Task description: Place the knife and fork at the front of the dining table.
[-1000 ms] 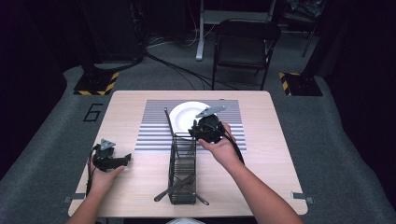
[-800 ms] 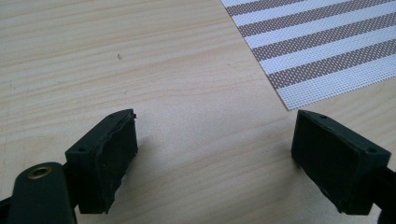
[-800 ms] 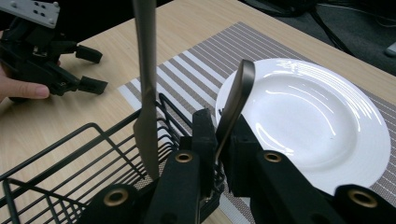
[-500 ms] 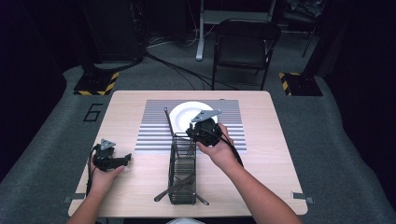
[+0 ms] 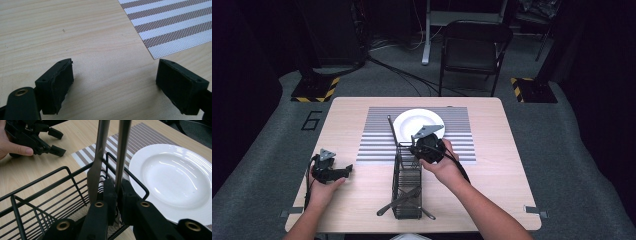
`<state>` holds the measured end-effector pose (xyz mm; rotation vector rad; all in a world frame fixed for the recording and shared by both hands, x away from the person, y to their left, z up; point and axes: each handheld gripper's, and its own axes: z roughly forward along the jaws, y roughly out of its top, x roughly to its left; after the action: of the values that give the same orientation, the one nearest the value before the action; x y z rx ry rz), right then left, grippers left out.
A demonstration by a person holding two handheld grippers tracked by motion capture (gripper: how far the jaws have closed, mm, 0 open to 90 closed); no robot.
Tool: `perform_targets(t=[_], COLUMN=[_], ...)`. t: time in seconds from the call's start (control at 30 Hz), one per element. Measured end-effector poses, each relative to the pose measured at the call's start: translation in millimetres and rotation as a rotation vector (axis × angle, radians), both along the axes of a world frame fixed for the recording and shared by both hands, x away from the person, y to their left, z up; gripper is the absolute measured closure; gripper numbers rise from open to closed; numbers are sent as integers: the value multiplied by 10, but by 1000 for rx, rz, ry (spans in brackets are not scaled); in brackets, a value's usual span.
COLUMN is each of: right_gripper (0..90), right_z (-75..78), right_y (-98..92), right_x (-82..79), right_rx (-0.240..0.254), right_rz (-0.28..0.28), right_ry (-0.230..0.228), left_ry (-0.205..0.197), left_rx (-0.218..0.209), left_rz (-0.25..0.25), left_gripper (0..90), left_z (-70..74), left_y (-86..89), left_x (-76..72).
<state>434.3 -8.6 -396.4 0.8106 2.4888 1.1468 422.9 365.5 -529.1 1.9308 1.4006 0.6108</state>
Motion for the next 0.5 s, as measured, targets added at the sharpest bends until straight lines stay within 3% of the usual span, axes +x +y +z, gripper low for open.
perform_targets(t=[0.2, 0.5], right_gripper=[846, 868], right_z=[-100, -113], right_y=[31, 57], right_x=[37, 49], right_rx=[-42, -63], right_rz=[-2, -20], right_ry=[32, 22], left_ry=[-8, -8], left_rx=[-3, -3], left_rz=[2, 2], left_gripper=[142, 143], left_z=[-6, -7], left_y=[-4, -5], left_x=[3, 4])
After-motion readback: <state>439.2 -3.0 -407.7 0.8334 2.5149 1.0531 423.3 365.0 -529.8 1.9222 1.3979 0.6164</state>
